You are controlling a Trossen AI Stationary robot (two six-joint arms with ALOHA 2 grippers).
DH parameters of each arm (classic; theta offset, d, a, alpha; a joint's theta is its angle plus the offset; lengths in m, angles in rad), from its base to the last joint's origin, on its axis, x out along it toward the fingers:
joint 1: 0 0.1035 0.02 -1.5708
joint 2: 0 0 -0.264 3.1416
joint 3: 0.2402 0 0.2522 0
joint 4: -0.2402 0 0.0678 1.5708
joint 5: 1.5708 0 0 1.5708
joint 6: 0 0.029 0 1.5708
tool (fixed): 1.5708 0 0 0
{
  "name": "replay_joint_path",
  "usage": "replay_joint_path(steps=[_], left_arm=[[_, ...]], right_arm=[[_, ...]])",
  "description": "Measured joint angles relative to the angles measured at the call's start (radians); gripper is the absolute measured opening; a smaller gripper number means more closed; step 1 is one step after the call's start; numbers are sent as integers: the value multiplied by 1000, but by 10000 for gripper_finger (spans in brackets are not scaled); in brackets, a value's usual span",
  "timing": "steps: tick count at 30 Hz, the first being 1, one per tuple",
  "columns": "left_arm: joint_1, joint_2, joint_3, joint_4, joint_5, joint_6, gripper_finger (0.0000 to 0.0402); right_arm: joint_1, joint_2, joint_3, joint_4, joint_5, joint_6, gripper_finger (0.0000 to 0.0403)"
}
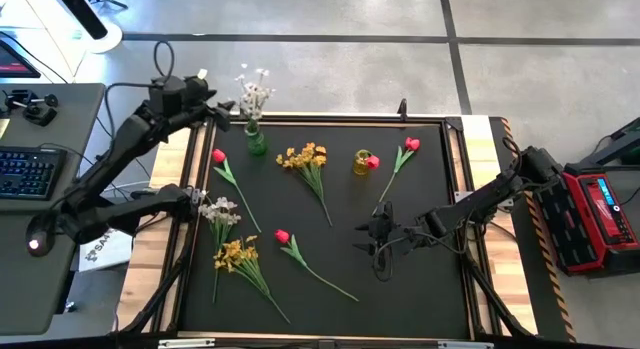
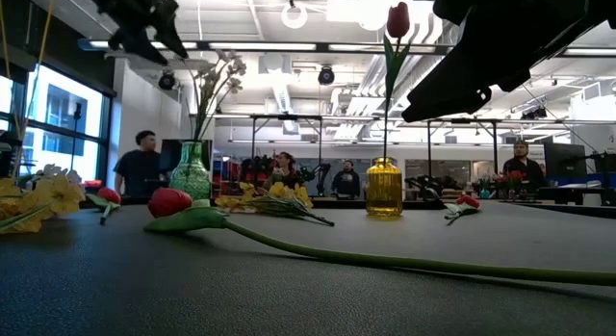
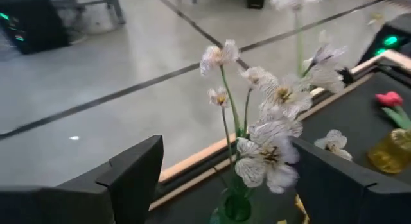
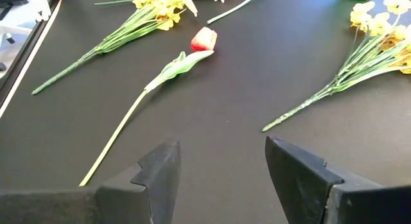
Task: Sort flowers into vase by color
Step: Put the left pink flower into the yellow vase
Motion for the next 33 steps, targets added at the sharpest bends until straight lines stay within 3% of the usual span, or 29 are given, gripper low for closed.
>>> replay_joint_path(steps=[4,8,18,25,33], left_arm=[[-63,-26,90,-111,-73,4,310],[-166,-97,94,-156,-135,-28,310],[-457,-232,-62,-137,-247,-177,310],[-656,-209,-173,-97,-363,-279,310],[-904,-99,-184,-102,-490,-443,310]], right_arm=[[0,0,0,0,0,0,210],[0,0,0,0,-10,0,210],[0,0,0,4,-14,19,210],[-9,0,0,42,-18,24,210],[-38,0,0,20,-18,64,229]])
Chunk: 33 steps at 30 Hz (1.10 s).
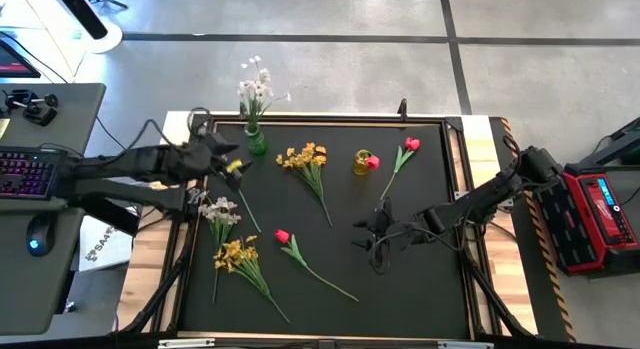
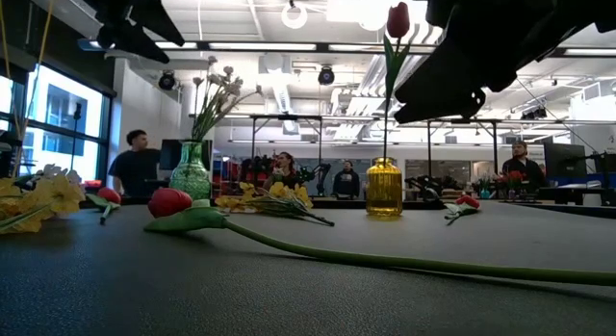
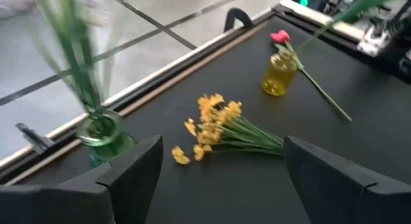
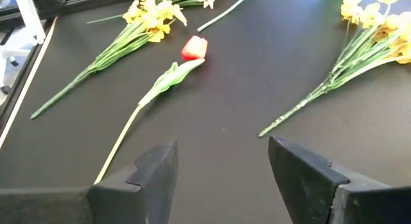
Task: Sort flowers into vase by color
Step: Put the left pink flower into the yellow vase
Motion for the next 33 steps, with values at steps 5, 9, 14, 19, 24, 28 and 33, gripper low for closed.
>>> replay_joint_path(steps=[5,9,14,19,24,28,33], left_arm=[[-131,96,0,-1,-37,-111,310],[-218,180,0,-4,-40,-210,310],[-319,279,0,-52,-41,-365,310],[-426,349,0,-145,-40,-575,310],[-524,367,0,-275,-25,-847,310],[-572,367,0,-390,-41,-1062,310],[-553,392,0,-428,-57,-1168,310]], right_arm=[[-4,1,0,-3,-12,-1,256],[-4,9,0,2,-13,-2,268],[-4,73,0,42,-36,-4,266],[-4,150,0,65,-36,0,266],[-4,201,1,112,-36,-3,266],[-4,208,1,117,-33,-4,266],[-4,208,1,124,-30,-7,266]])
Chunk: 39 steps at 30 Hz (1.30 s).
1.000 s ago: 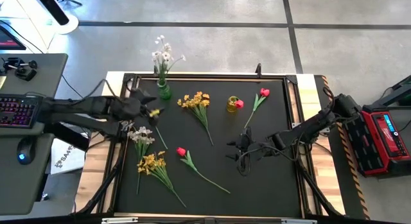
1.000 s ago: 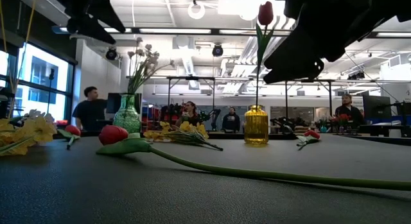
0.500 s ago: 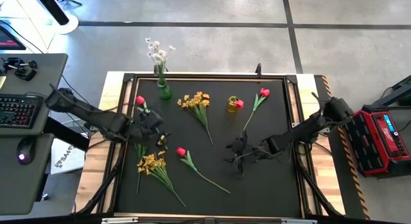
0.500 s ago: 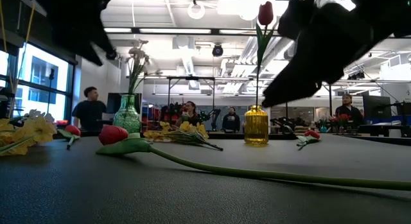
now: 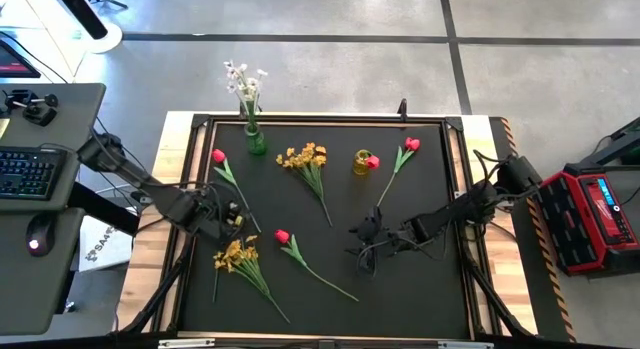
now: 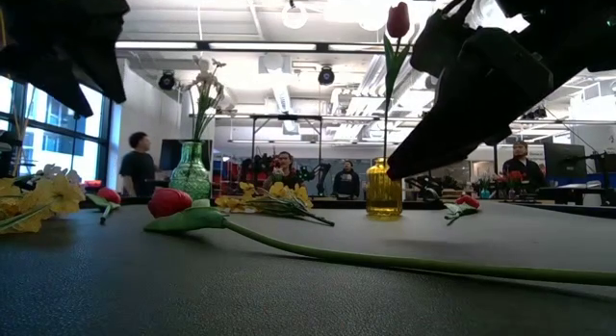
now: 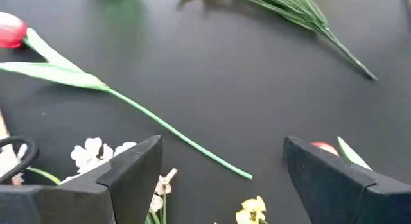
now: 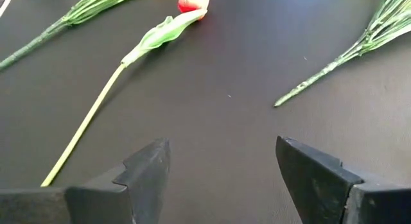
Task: Sort flowers into vase by color
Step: Put the left pink flower into the yellow vase
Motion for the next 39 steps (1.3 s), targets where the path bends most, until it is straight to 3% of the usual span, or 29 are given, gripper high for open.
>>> replay_joint_path(steps=[15,19,26,39], left_arm=[[143,207,-22,2,-114,8,310],[163,171,-147,72,-98,-19,310],[206,36,-352,394,-131,41,310],[325,13,-394,333,-49,-6,310]], right_arm=[[0,0,0,16,-1,-76,266],[0,0,0,16,-1,-76,266],[0,0,0,24,-3,-76,266],[0,0,0,31,-3,5,266]])
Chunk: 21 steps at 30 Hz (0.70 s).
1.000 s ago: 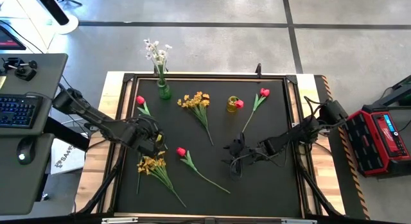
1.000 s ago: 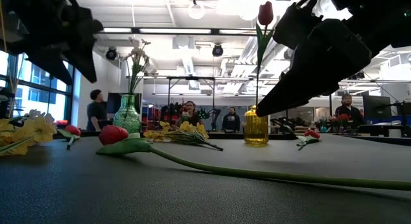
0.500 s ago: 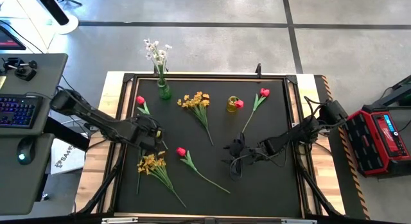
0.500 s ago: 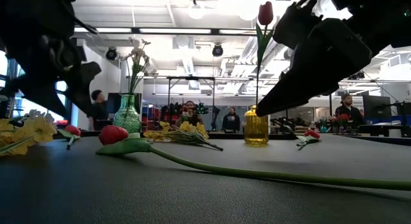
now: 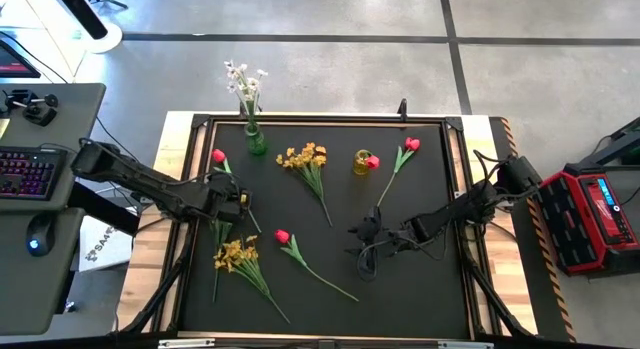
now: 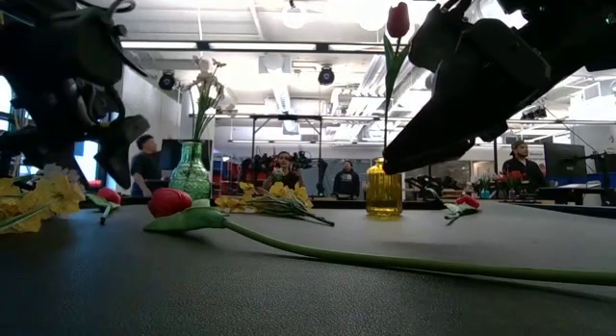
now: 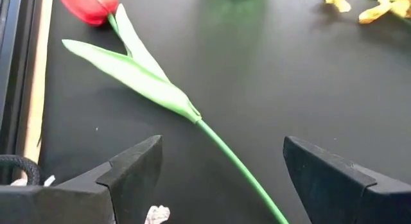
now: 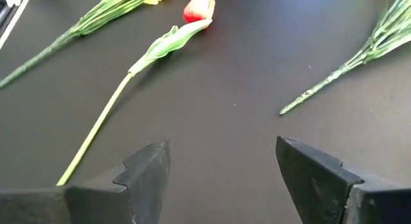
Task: Sort flowers into vase by color
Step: Put the left pink flower into the yellow vase
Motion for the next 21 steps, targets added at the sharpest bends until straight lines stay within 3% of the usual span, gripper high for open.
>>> replay_joint_path(steps=[10,15,21], left_arm=[[22,0,-3,-12,54,31,310],[50,0,-90,23,101,-55,310],[115,0,-104,129,67,-3,310]], right_arm=[[0,0,0,0,0,27,266],[-2,0,0,0,4,25,266],[-5,0,0,0,4,27,266]])
